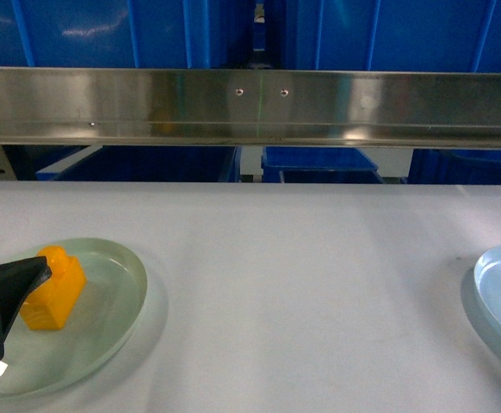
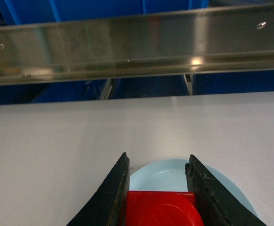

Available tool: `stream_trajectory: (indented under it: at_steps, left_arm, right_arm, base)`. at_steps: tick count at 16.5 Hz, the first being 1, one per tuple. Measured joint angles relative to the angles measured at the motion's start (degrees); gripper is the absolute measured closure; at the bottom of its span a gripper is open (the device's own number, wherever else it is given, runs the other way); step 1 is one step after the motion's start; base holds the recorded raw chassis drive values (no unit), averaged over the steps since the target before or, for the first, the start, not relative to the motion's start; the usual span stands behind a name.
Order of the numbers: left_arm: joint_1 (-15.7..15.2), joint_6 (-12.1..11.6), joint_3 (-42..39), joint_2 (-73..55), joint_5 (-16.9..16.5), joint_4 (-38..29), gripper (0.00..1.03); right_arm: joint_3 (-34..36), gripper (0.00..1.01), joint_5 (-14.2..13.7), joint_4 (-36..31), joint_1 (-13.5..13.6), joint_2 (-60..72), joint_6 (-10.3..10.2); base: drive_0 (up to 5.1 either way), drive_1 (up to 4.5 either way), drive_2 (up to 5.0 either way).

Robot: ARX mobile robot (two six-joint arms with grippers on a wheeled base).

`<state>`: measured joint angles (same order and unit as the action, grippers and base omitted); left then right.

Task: Sort and place red and yellow blocks in left bins

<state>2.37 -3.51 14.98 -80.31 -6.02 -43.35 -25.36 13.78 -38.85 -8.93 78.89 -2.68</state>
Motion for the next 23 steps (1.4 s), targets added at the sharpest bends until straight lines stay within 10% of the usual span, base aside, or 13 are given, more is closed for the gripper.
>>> stream_trajectory:
  at_steps: [3,7,19,21,23]
  left_arm:
    - [0.0,0.0,0.0,0.0,0.0,0.0,0.05]
    - [0.1,0.0,0.0,0.0,0.0,0.0,0.05]
    - [0.0,0.0,0.0,0.0,0.0,0.0,0.05]
    - [0.0,0.0,0.0,0.0,0.0,0.0,0.05]
    - [0.0,0.0,0.0,0.0,0.0,0.0,0.05]
  right_arm:
    - [5.3,0.72,-1.8,7.7,-0.4,-18.3,-1.4]
    - [7.6,0.72,-8.0,9.0,6.4,-21.2,-2.0]
    - [8.6,0.72,-4.2,14.7,3.8,-27.1,-2.4]
    - [8.5,0.72,0.0,16.6,3.2,-28.5,-7.4]
    - [8.5,0.72,0.0,16.6,3.2,-28.5,-7.8]
  base:
    - [0.0,0.0,0.0]
    - [0.0,0.0,0.0]
    - [0.0,0.0,0.0]
    - [0.0,0.0,0.0]
    - [0.0,0.0,0.0]
